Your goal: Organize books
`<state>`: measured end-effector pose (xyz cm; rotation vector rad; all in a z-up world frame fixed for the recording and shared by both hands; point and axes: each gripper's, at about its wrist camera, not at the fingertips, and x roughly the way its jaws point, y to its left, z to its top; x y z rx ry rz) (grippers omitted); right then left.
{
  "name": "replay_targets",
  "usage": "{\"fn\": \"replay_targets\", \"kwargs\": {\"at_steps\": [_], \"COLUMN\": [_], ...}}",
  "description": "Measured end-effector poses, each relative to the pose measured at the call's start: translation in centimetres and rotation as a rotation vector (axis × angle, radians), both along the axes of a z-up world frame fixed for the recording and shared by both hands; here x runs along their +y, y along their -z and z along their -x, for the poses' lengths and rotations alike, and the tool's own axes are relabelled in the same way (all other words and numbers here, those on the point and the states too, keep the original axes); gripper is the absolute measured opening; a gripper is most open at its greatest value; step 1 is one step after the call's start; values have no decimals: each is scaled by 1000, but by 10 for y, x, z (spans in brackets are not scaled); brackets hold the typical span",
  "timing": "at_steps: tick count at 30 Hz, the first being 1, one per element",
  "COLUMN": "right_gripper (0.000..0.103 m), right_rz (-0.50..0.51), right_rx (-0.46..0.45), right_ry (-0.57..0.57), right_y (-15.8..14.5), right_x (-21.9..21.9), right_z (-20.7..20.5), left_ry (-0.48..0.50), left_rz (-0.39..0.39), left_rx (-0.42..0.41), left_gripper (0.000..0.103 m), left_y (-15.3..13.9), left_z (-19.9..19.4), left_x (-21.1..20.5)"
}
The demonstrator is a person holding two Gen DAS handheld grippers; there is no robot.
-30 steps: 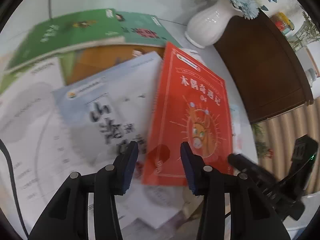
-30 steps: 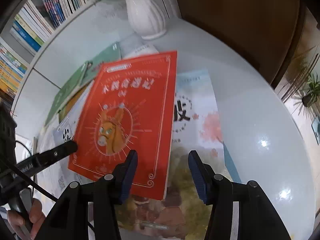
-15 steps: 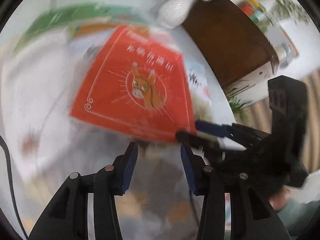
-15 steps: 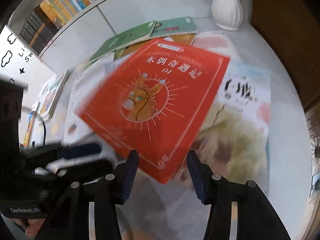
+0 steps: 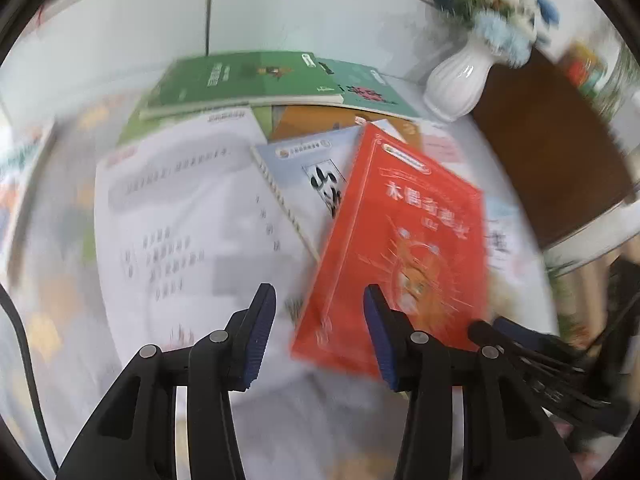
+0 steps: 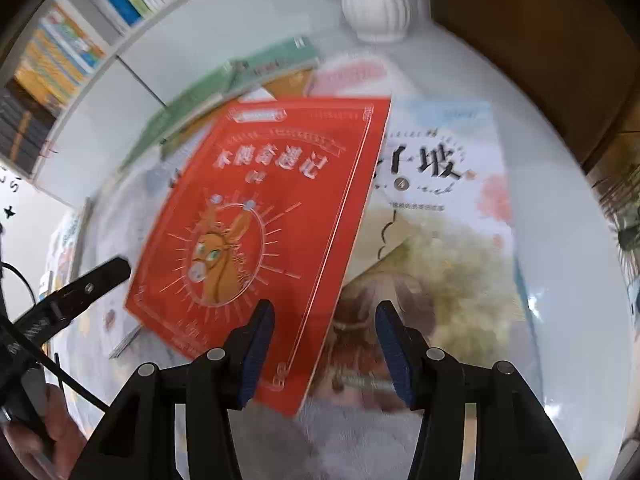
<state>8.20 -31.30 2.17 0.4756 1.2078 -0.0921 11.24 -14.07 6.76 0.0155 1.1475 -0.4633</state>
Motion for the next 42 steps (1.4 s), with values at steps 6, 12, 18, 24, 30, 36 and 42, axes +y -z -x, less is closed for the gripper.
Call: {"fn": "replay_targets", "kwargs": {"at_steps": [6, 12, 18, 24, 30, 36, 42], "right_gripper": [63, 63, 64, 56, 42, 43, 44], "right_rz": [53, -53, 35, 109, 130, 105, -152], "right_rx": [14, 93, 103, 47, 27, 10, 24], "right_ry": [-63, -138, -361, -474, -490, -450, -352], "right_y": [-3, -10, -15, -7, 1, -2, 5], "right_x": [10, 30, 111, 149, 137, 117, 85], "right_z": [7, 56, 73, 87, 111, 125, 121], "left_ry": [77, 78, -99, -356, -382, -341, -333], "left_rz": [67, 135, 205, 306, 313, 427, 800], "left_rx": [97, 153, 212, 253, 260, 269, 289], "left_gripper": [44, 44, 44, 42, 42, 42, 42], "left_y": [13, 11, 20, 41, 50, 45, 25], "left_z": [24, 99, 172, 184, 195, 198, 192], "left_x": [-4, 39, 110, 190, 195, 179, 195]}}
